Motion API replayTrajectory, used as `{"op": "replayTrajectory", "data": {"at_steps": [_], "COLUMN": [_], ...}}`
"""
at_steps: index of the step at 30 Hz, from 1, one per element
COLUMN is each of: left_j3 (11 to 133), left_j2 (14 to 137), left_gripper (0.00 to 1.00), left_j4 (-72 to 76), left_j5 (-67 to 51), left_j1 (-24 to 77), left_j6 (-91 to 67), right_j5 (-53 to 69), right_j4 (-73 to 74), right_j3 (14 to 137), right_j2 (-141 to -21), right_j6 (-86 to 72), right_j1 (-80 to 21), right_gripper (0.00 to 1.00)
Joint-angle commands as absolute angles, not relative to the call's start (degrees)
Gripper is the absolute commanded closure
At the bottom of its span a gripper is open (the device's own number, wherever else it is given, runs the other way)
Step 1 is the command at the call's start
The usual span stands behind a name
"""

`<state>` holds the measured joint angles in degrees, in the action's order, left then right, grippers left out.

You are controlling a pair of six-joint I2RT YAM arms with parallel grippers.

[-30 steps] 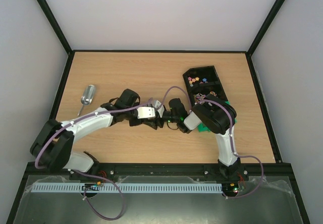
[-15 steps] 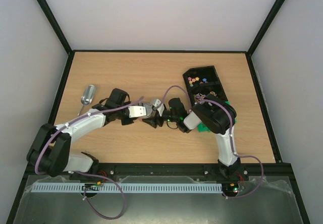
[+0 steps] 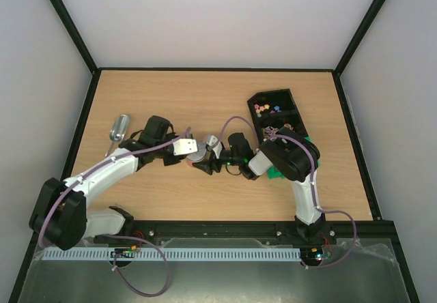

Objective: Pack the candies

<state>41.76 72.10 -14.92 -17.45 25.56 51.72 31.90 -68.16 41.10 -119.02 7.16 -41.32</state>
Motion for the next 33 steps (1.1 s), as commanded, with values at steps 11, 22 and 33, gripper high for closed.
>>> {"op": "replayTrajectory", "data": {"at_steps": [11,22,33], "left_j3": [42.1,35.8,38.5], "left_j2": [81.6,78.8,70.7], "left_gripper": [0.69,0.77,0.69], "left_j4": [-9.6,-8.4,-13.2], "left_j5": [-14.0,-14.0,-24.8], "left_j1": [32.2,17.6,22.5], "left_j6": [48.6,56.8,49.2], "right_j5": [33.2,33.7,33.8], "right_j4": [-63.4,-63.5,-63.0], "right_j3": [39.8,39.6,40.4], "right_j2": [-120.2,-120.0,-120.6], "right_j6": [7.6,7.8,7.3], "right_j1": [-41.7,-41.8,-41.8], "right_gripper": [0.79,0.80,0.80]}}
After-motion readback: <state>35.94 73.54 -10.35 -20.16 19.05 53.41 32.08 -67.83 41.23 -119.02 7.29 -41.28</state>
